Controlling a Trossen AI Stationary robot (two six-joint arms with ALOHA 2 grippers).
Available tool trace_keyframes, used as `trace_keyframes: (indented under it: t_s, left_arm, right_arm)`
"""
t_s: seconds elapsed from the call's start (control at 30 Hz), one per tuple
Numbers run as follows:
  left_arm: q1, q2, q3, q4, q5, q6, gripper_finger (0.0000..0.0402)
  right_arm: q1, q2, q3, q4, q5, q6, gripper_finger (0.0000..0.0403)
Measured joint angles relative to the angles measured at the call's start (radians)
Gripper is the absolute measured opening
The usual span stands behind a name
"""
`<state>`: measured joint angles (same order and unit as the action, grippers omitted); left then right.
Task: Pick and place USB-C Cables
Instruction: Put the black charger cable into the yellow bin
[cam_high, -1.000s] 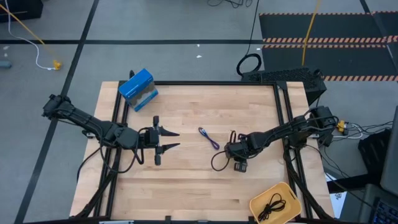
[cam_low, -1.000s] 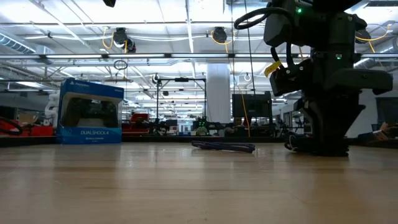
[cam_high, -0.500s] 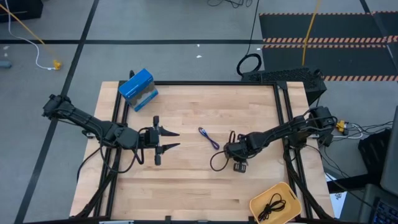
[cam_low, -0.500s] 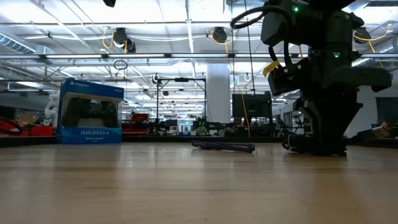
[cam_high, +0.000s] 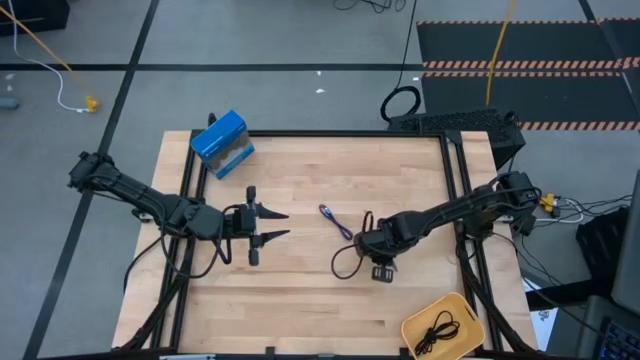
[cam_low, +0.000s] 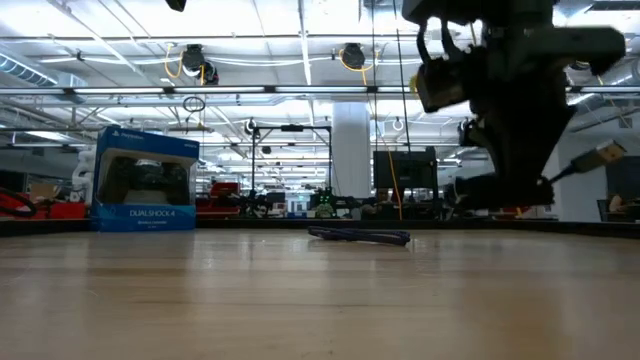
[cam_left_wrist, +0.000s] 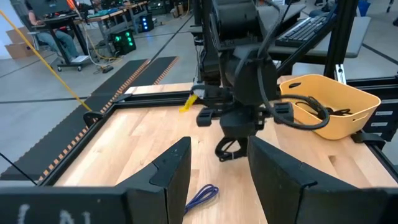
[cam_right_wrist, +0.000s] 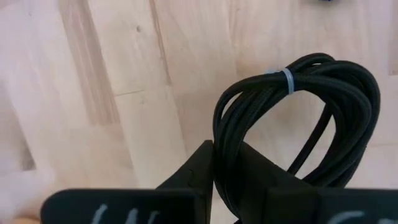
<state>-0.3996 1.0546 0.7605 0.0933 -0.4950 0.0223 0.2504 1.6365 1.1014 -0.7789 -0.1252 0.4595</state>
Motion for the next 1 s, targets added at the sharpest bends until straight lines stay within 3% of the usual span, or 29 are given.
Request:
trace_keyframes:
  t_s: [0.5,1.0]
  left_arm:
    - [0.000,0.000,0.000,0.000,0.000,0.000,0.0161]
    - [0.000,0.000,0.000,0.001,0.000,0.000,0.0161]
  right_arm:
    - [0.080,-0.021,0.321,-0.293,-0.011,0.001,0.0034]
    - [0.173,-0.231,0.355,-0.335,-0.004,0.174,0.0034]
